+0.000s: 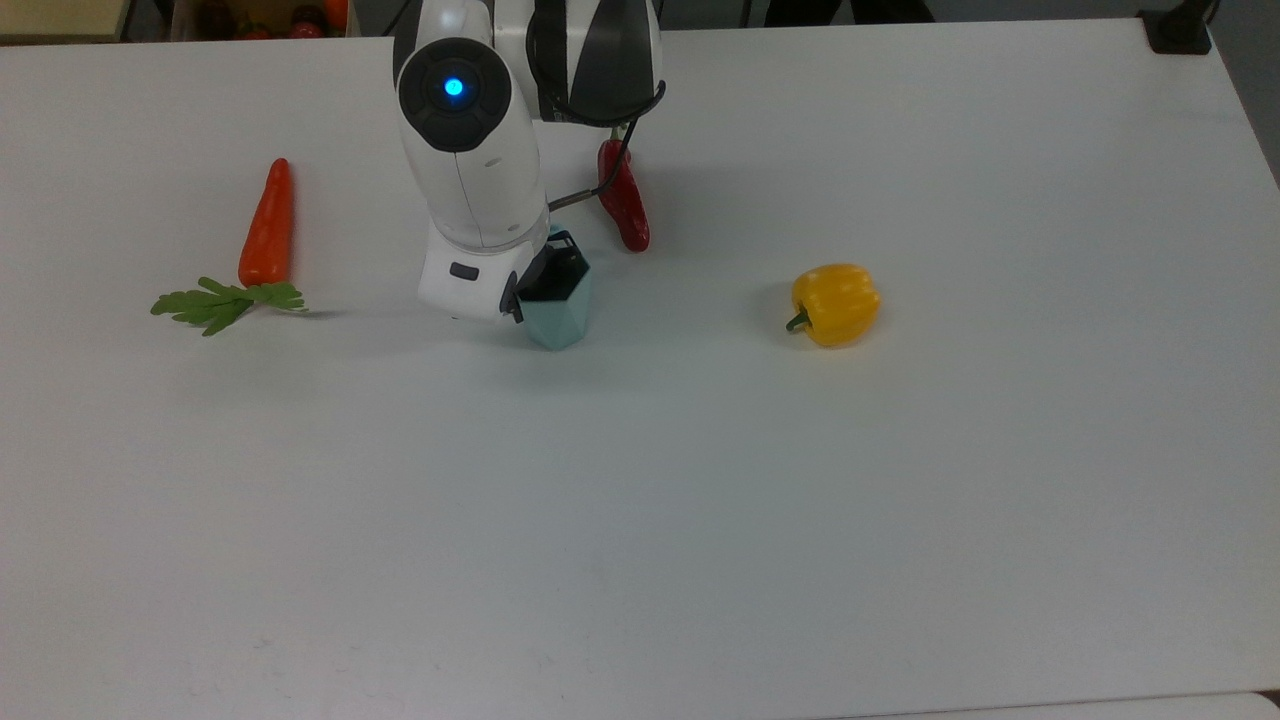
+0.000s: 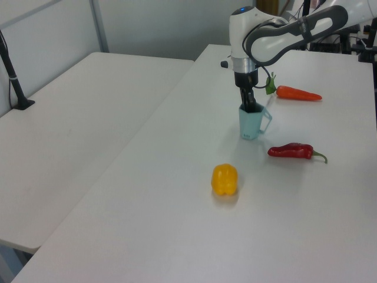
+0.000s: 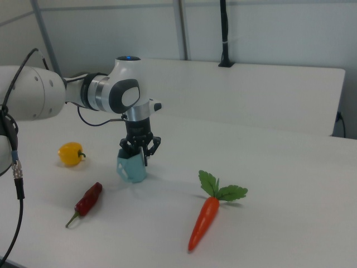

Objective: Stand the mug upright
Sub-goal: 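Rotate the mug upright and lower it onto the table, then open the gripper and raise it away from the mug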

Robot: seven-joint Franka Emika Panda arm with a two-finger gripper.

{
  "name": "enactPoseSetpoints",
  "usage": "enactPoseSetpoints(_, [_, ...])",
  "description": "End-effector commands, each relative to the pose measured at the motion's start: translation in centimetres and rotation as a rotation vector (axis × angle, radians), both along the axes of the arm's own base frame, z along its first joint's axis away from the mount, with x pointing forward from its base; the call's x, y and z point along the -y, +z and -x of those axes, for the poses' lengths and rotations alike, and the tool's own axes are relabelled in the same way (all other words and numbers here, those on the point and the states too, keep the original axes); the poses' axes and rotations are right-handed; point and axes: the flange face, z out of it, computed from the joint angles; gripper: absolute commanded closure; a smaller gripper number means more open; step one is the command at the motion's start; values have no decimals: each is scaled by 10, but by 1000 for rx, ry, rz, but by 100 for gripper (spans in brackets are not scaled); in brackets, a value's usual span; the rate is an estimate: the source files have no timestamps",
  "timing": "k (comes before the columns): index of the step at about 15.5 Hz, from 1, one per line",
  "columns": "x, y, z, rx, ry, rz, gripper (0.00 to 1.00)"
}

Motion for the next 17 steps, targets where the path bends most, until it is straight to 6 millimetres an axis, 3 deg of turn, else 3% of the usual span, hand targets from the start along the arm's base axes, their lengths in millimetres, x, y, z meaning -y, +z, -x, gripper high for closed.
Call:
enactPoseSetpoints(1, [-1, 3, -4, 15, 5, -26, 49])
enactPoseSetpoints(4, [-2, 7, -4, 21, 8, -20, 0])
enactPoseSetpoints(7, [-3, 37, -2, 54, -9, -22, 0])
enactPoseSetpoints(10, [-1, 98, 8, 137, -67, -20, 0])
enactPoseSetpoints(14, [2, 172, 47, 100, -240, -2, 0])
enactPoseSetpoints(17, [-7, 226, 83, 98, -388, 7, 0])
